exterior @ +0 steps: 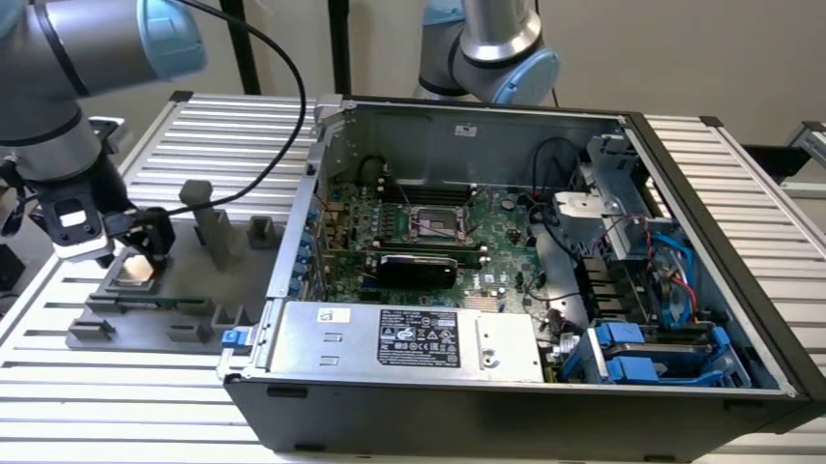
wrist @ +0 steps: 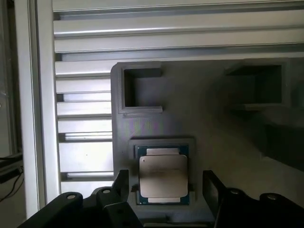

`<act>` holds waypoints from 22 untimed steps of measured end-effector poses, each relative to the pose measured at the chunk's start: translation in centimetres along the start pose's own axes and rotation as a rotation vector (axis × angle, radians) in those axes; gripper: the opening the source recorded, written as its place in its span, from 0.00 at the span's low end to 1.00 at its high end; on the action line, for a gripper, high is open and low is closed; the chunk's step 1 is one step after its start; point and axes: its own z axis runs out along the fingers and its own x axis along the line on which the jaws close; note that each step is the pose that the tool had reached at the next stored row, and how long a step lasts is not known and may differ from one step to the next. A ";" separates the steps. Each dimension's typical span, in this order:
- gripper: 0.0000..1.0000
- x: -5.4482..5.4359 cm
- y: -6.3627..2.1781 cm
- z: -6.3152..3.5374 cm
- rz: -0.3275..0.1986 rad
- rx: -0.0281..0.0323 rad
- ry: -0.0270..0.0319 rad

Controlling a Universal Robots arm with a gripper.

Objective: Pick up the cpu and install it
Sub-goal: 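Pick up the cpu and move it towards the insertion slot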

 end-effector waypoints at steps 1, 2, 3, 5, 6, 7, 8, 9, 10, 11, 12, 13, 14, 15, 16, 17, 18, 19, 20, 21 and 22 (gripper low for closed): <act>0.73 0.0 0.10 0.08 0.000 0.0000 0.0005; 0.73 0.0 0.15 0.14 0.000 0.0000 0.0011; 0.73 0.0 0.15 0.16 0.000 0.0003 0.0016; 0.73 0.0 0.15 0.17 0.000 0.0008 0.0020; 0.73 0.0 0.16 0.20 0.000 0.0007 0.0018; 0.73 0.0 0.16 0.22 0.000 0.0007 0.0018; 0.73 0.0 0.16 0.25 0.000 0.0006 0.0017; 0.73 0.0 0.16 0.29 0.000 0.0006 0.0016; 0.73 0.0 0.16 0.32 0.000 0.0006 0.0017; 0.73 0.0 0.16 0.36 0.000 0.0008 0.0018; 0.73 0.0 0.15 0.42 -0.001 0.0014 0.0017; 0.73 0.0 0.15 0.48 -0.002 0.0028 0.0016; 0.73 0.0 0.15 0.53 -0.003 0.0050 0.0016; 0.73 0.0 0.15 0.57 -0.005 0.0083 0.0015; 0.73 0.0 0.15 0.62 -0.006 0.0120 0.0014; 0.73 0.0 0.15 0.67 -0.007 0.0154 0.0014; 0.73 0.0 0.14 0.71 -0.009 0.0182 0.0013; 0.73 0.0 0.14 0.71 -0.010 0.0196 0.0015; 0.73 0.0 0.14 0.72 -0.010 0.0198 0.0014; 0.73 0.0 0.14 0.73 -0.011 0.0198 0.0009; 0.73 0.0 0.14 0.74 -0.011 0.0197 0.0005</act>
